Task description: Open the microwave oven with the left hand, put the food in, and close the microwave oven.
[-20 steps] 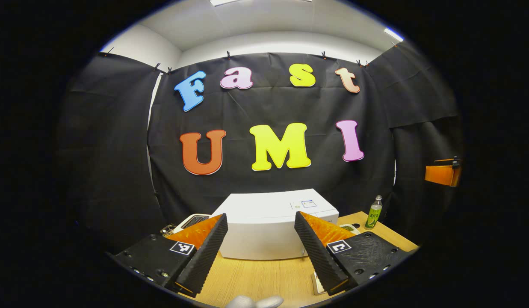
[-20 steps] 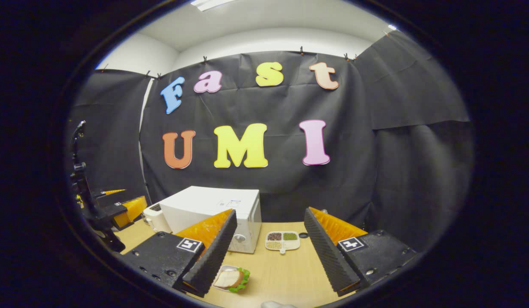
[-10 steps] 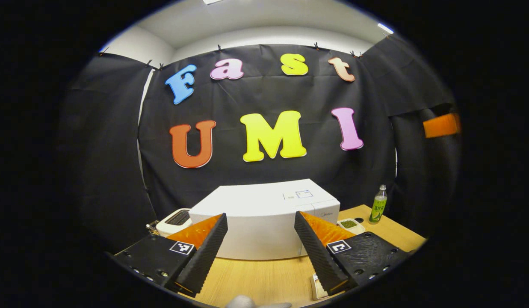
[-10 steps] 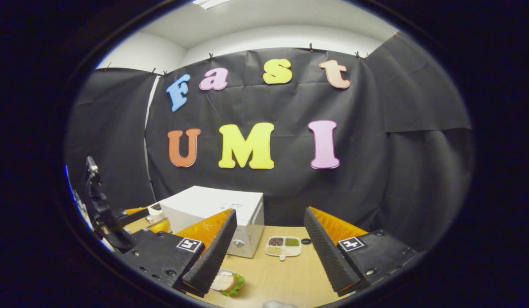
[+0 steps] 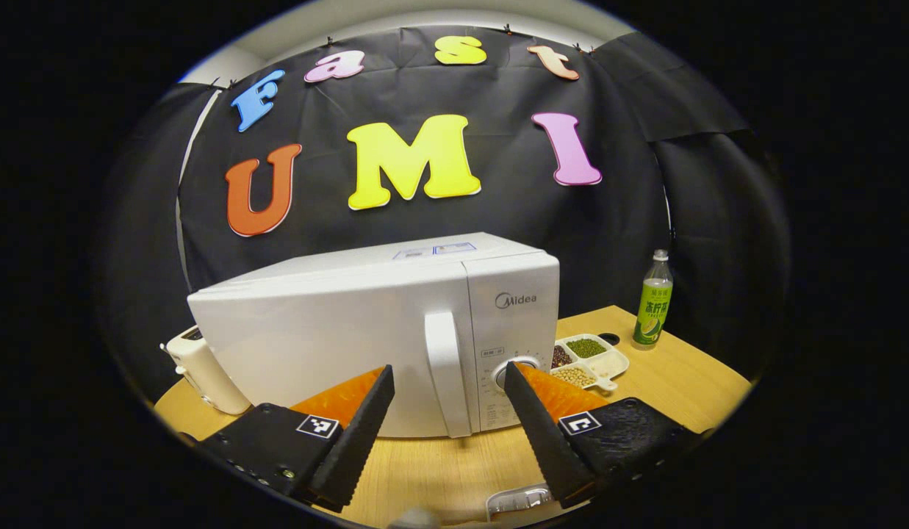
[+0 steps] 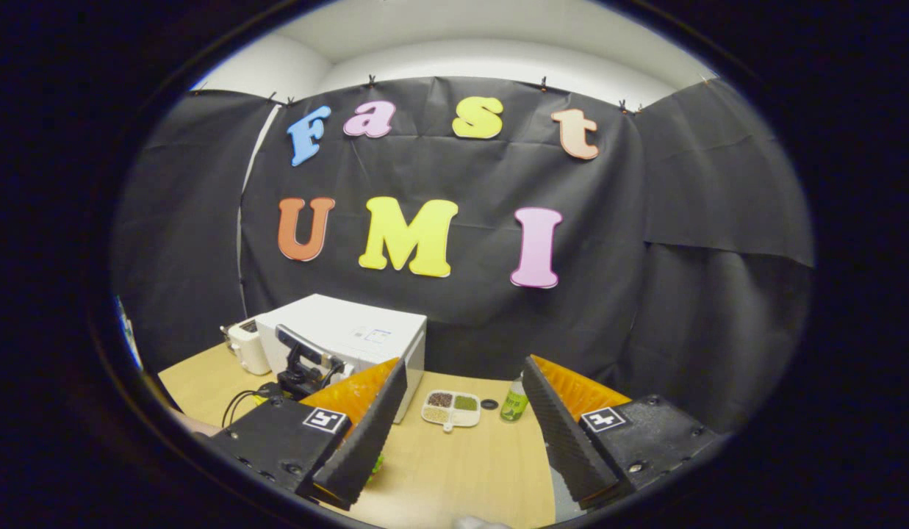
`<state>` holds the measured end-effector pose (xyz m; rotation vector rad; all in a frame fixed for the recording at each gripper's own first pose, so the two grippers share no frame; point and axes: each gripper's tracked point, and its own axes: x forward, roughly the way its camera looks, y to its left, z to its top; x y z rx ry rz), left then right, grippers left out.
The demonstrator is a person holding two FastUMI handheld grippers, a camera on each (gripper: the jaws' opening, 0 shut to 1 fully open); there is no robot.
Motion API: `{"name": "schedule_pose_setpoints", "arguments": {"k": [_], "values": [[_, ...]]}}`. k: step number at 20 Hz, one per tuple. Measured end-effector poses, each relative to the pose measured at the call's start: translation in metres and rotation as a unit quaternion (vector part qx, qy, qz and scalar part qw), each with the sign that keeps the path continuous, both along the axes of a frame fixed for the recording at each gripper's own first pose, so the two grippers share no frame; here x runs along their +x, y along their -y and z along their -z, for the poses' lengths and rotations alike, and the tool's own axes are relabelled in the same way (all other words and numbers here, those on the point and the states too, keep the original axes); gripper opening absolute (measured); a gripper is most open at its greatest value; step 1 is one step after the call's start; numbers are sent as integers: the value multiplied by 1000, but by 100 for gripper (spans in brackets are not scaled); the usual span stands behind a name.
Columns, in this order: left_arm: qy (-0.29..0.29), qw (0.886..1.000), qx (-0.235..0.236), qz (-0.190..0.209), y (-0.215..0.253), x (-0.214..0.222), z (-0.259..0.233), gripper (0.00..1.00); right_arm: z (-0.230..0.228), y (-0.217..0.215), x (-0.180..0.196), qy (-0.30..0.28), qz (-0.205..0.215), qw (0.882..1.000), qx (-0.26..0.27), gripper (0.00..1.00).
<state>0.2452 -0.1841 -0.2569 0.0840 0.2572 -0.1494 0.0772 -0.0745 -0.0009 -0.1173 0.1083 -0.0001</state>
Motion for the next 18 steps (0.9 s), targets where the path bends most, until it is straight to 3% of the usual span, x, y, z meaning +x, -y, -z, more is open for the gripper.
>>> {"name": "schedule_pose_setpoints", "arguments": {"k": [1,2,3,4,5,6,7,9,10,11,12,13,15,16,17,18], "values": [[-8,1000,-8,0,1,6,7,77,3,4,-1,-6,4,1000,-2,92],[-8,1000,-14,-3,0,9,10,77,6,7,-3,-11,6,1000,-5,92],[-5,1000,-15,-5,-2,13,11,69,9,10,-4,-15,9,1000,-7,100],[-1,1000,-15,-12,-8,16,10,61,10,13,-4,-18,12,1000,-8,100],[-3,999,-34,1,-1,13,11,38,11,14,-5,-20,13,1000,-7,100],[-5,999,-45,6,3,15,12,50,11,13,-5,-21,12,1000,-4,100],[-5,999,-45,5,3,16,10,27,11,12,-6,-22,10,1000,-4,100],[-7,999,-50,8,2,16,11,21,13,9,-6,-21,7,1000,-7,100],[-9,998,-54,10,2,15,11,9,14,6,-5,-22,5,1000,-8,100],[-11,998,-62,11,2,14,10,12,15,3,-6,-23,1,1000,-7,92],[-16,997,-68,12,2,12,11,12,15,0,-5,-24,-3,1000,-6,100],[-21,997,-73,14,1,13,12,7,16,-5,-4,-25,-10,1000,-3,100],[-26,996,-76,22,3,13,11,7,15,-16,-1,-25,-25,999,-5,100],[-28,996,-76,29,4,13,10,8,15,-24,2,-26,-37,999,-10,92],[-38,996,-76,35,3,11,11,8,12,-35,6,-28,-55,998,-15,100],[-42,995,-80,40,3,11,12,7,13,-46,11,-34,-77,996,-19,100]]}}
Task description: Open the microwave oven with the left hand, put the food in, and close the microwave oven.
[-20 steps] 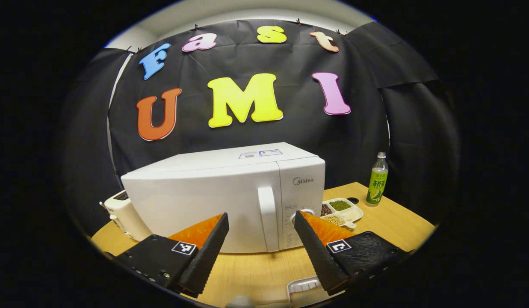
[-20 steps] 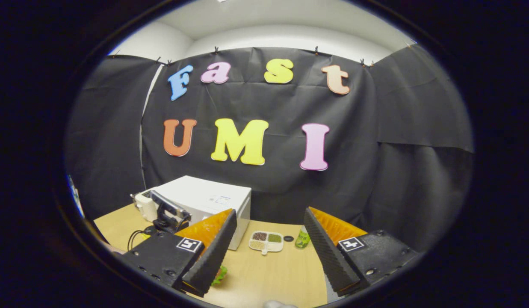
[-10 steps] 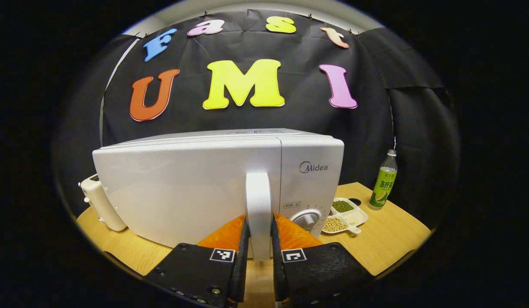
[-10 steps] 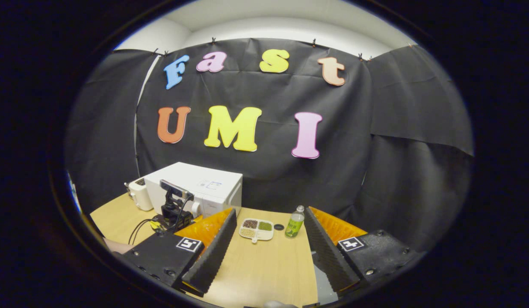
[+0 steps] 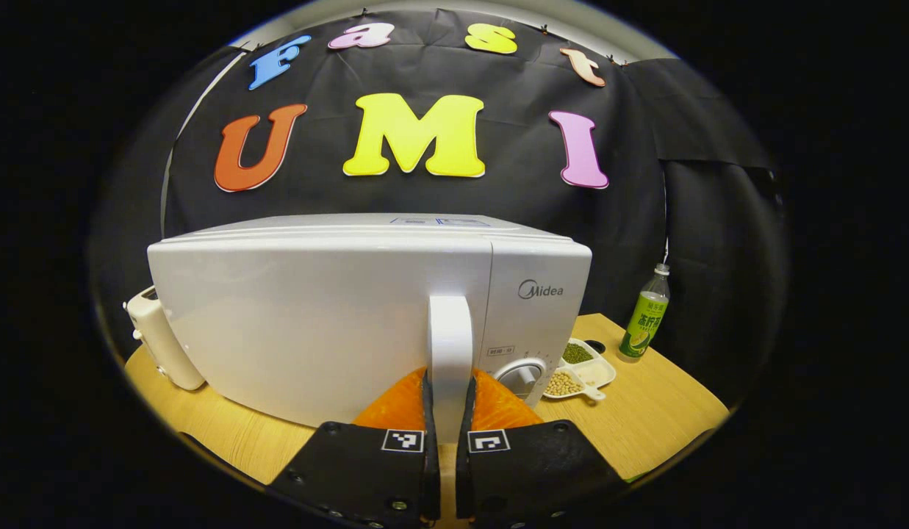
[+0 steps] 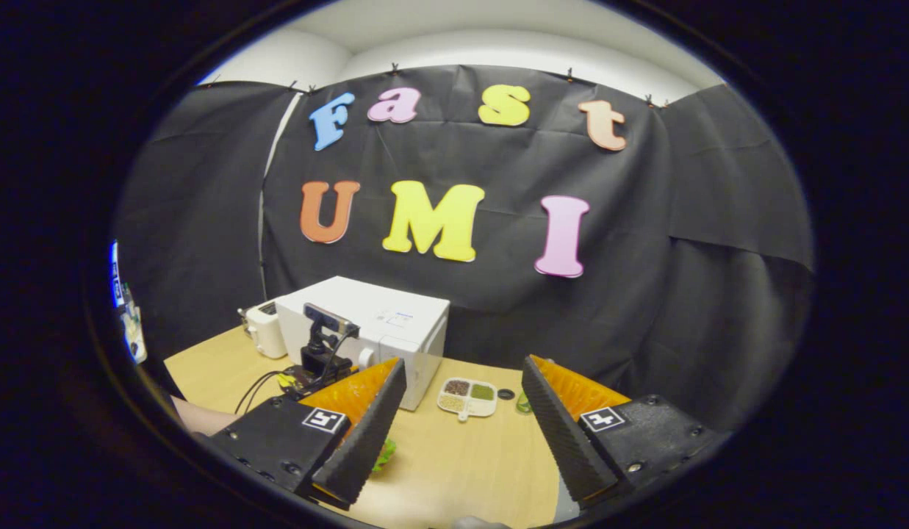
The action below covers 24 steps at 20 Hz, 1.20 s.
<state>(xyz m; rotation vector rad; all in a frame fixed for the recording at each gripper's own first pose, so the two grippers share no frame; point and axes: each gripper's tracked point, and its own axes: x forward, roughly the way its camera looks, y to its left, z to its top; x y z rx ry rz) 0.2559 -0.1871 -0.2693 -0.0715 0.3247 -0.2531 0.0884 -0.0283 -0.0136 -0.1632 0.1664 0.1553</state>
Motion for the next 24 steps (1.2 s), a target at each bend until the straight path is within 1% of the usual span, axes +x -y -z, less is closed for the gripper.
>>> {"name": "schedule_pose_setpoints", "arguments": {"k": [1,2,3,4,7,8,10,11,12,13,14,15,16,17,18,19,20,23,24], "values": [[-6,1000,-4,0,1,-4,1,8,-2,-10,6,-2,-19,1000,-3,93],[-1,1000,-2,-2,-3,-15,-1,7,-8,-16,11,1,-35,999,-7,100],[4,1000,4,2,-7,-25,0,8,-16,-23,16,10,-46,999,-9,93],[18,1000,5,6,-11,-36,-6,7,-20,-35,20,17,-62,998,-7,93],[2,1000,-1,12,-30,-79,0,7,-18,-61,24,19,-96,995,4,93],[7,1000,3,9,-39,-92,-2,7,-15,-69,25,16,-105,994,8,100],[9,1000,18,-2,-60,-121,-2,8,-10,-81,23,9,-115,993,15,100],[9,1000,26,-9,-70,-132,-1,12,-10,-86,21,8,-117,993,19,100],[11,999,31,-23,-87,-142,0,17,-11,-89,19,11,-117,993,22,100],[2,999,27,-32,-100,-151,2,27,-12,-91,16,15,-117,993,25,93],[-6,999,23,-41,-112,-159,4,27,-11,-94,14,16,-116,993,26,92],[-9,999,21,-47,-123,-165,3,40,-13,-96,10,21,-113,993,28,100],[-14,998,24,-51,-133,-171,3,54,-15,-96,7,26,-109,993,29,92],[-12,998,30,-57,-146,-175,1,66,-17,-96,5,29,-105,994,27,100],[-9,998,32,-61,-156,-178,-2,77,-15,-96,1,31,-100,994,25,92],[-6,997,30,-65,-164,-183,-6,93,-16,-96,-3,34,-97,994,23,92],[-2,997,28,-68,-172,-188,-8,96,-17,-96,-6,36,-92,995,19,100],[-2,996,37,-79,-199,-205,-11,98,-10,-95,-12,35,-80,996,10,100],[-4,996,41,-83,-211,-212,-11,98,-5,-96,-13,34,-77,996,10,93]]}}
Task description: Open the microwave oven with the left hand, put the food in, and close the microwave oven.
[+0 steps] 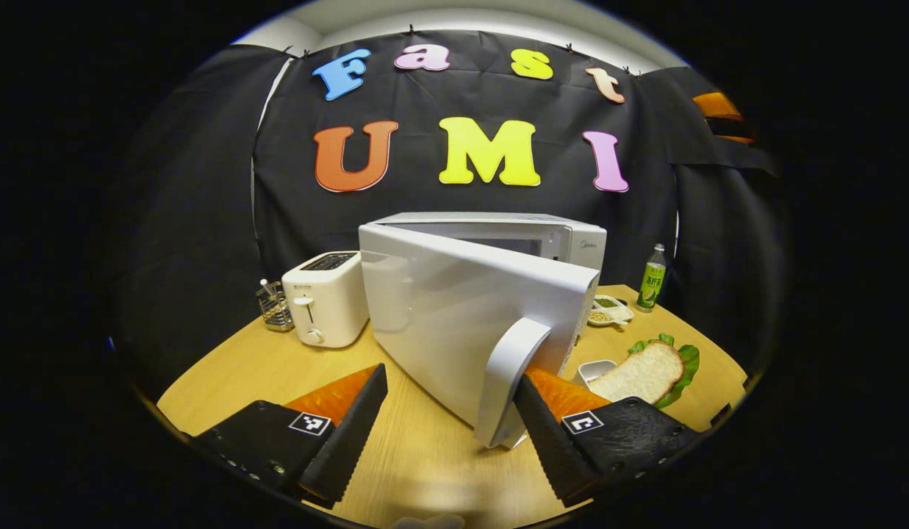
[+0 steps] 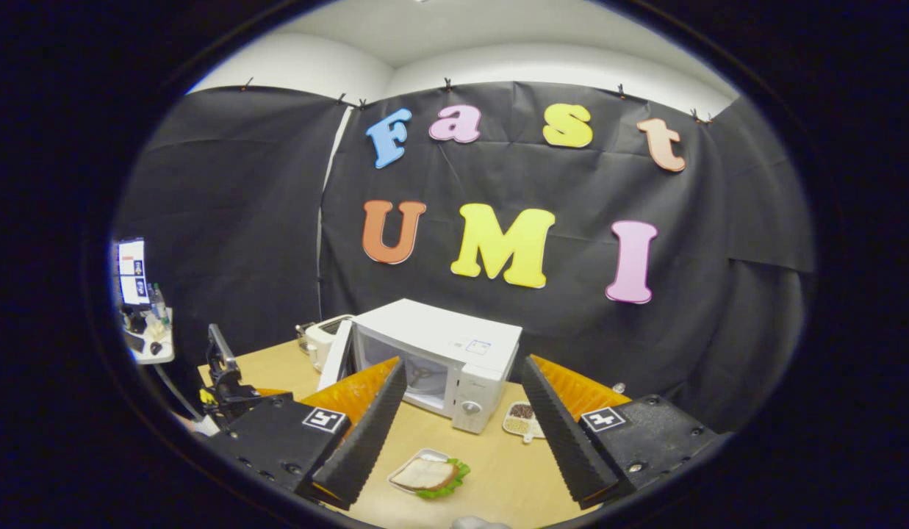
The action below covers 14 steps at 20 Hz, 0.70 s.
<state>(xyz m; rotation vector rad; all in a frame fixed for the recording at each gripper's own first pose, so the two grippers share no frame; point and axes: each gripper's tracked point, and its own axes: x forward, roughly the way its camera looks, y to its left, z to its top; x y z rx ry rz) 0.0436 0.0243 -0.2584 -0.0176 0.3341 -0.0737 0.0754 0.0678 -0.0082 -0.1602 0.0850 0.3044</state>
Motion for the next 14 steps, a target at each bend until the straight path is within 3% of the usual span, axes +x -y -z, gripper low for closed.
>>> {"name": "schedule_pose_setpoints", "arguments": {"k": [1,2,3,4,6,7,8,9,12,13,14], "values": [[-3,1000,5,-7,-15,-9,0,97,7,1,-1,-4,4,1000,1,100],[-5,1000,11,-17,-31,-18,0,97,18,3,-2,-13,11,1000,4,92],[-8,999,18,-26,-49,-25,1,96,33,6,-2,-28,16,999,8,100],[-11,999,23,-36,-66,-34,1,97,52,7,-2,-50,19,998,13,93],[-19,998,36,-52,-97,-51,3,97,88,10,0,-93,22,995,25,93],[-20,997,44,-61,-110,-58,3,97,106,11,2,-118,23,992,33,92],[-28,996,48,-68,-123,-66,5,97,125,11,3,-142,20,989,45,100],[-34,995,47,-76,-131,-74,6,97,145,13,6,-167,24,984,52,92],[-39,994,56,-90,-144,-89,3,97,199,22,11,-233,28,970,66,96],[-38,994,55,-90,-144,-91,1,97,215,21,15,-259,23,962,79,93],[-37,994,55,-91,-142,-91,-3,97,233,17,21,-285,19,953,97,77]]}}
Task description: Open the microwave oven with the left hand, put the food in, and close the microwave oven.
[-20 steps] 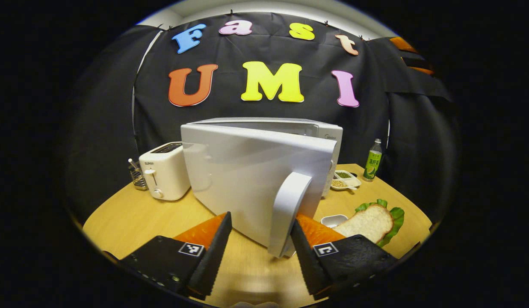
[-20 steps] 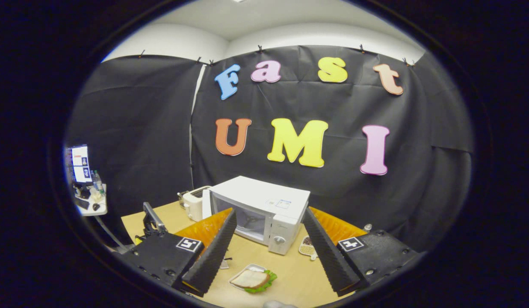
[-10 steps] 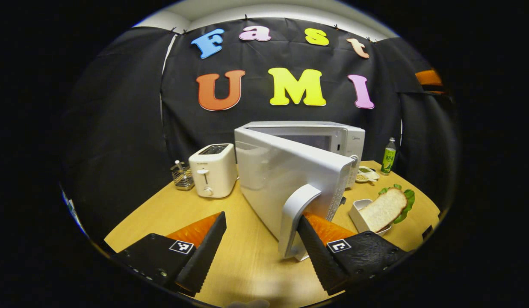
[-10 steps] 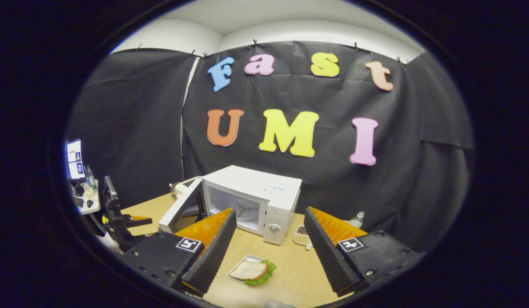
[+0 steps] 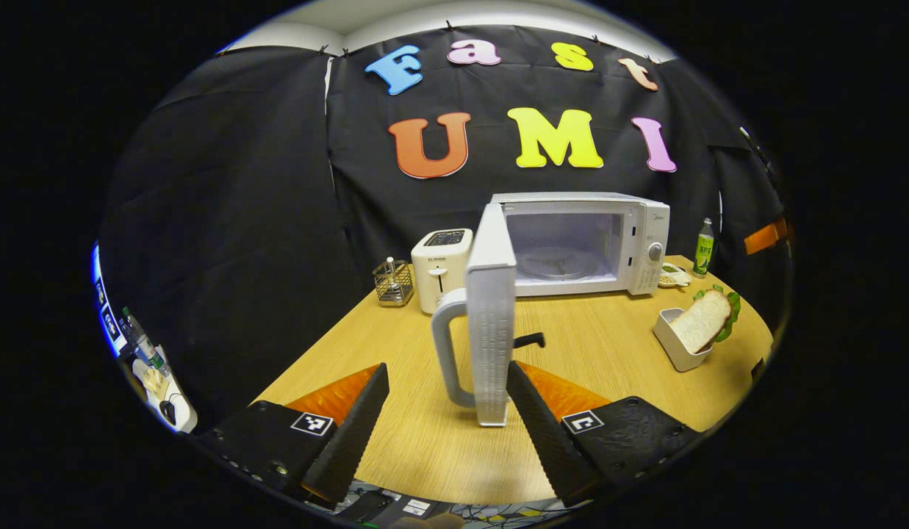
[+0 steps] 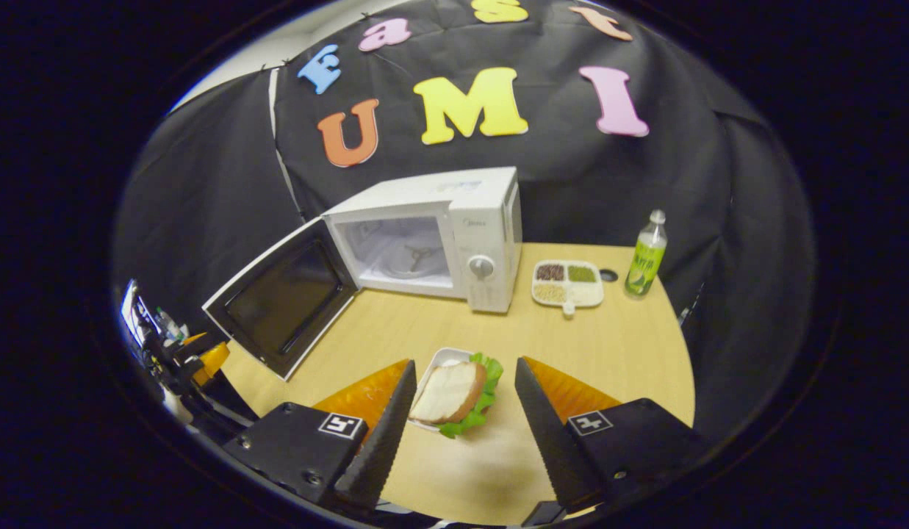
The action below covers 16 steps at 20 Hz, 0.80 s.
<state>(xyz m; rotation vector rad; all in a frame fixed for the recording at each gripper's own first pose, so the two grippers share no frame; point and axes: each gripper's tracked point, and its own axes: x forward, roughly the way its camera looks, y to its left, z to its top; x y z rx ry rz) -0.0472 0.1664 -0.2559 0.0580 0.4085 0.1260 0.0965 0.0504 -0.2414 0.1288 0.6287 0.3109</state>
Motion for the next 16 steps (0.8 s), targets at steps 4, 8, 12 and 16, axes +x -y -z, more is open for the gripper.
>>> {"name": "schedule_pose_setpoints", "arguments": {"k": [4,8,12,16], "values": [[-1,1000,13,-9,3,5,-8,97,51,2,11,-120,22,989,88,80],[-5,999,6,-31,12,14,-14,97,75,-5,24,-169,11,977,128,77],[-17,999,14,-49,16,22,-14,97,91,-15,29,-213,-1,963,162,39],[-22,998,11,-55,24,24,-12,97,83,-22,31,-209,-12,961,183,31]]}}
